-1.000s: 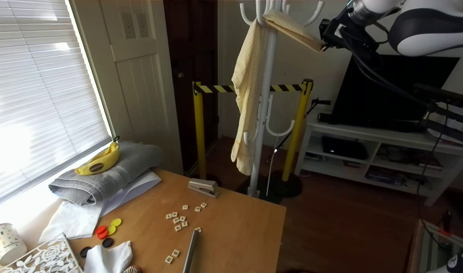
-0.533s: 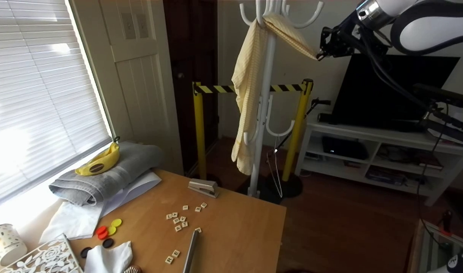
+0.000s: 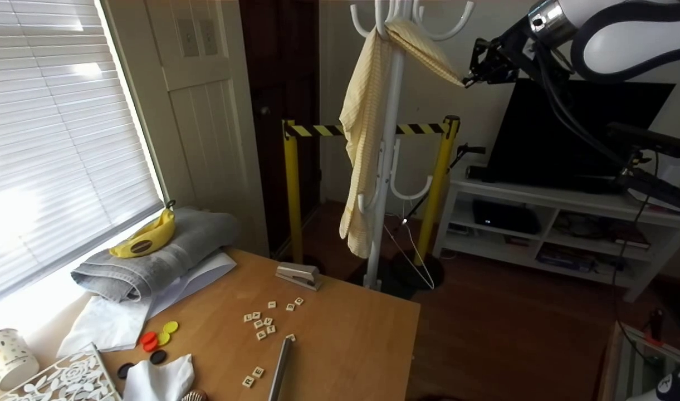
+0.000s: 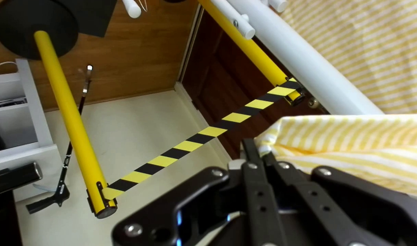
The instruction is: Hang the towel on the white stand.
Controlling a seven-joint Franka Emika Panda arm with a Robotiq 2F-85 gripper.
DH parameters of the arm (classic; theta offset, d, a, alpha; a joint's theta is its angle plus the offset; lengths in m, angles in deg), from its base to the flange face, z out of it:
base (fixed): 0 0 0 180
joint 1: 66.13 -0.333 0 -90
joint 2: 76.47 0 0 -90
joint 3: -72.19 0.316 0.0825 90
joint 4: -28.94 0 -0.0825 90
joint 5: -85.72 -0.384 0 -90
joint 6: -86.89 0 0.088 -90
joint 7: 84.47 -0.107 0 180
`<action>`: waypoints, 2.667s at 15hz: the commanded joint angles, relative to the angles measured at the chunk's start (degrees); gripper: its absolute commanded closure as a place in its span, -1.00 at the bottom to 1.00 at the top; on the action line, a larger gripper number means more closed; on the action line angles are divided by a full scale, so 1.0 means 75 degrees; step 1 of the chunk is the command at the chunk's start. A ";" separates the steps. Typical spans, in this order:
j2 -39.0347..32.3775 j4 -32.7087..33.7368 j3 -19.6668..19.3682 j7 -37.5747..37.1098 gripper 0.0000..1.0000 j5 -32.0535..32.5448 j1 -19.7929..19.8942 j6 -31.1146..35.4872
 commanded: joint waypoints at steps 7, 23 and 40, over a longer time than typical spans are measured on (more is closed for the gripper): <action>-0.2517 0.1204 0.0948 0.2321 0.99 -0.2823 0.0090 -0.2072; -0.4271 0.2670 0.0014 0.3689 0.99 -0.2731 0.1108 -0.4877; -0.3832 0.2274 0.1145 0.4794 -1.00 -0.1695 -0.0051 -0.4987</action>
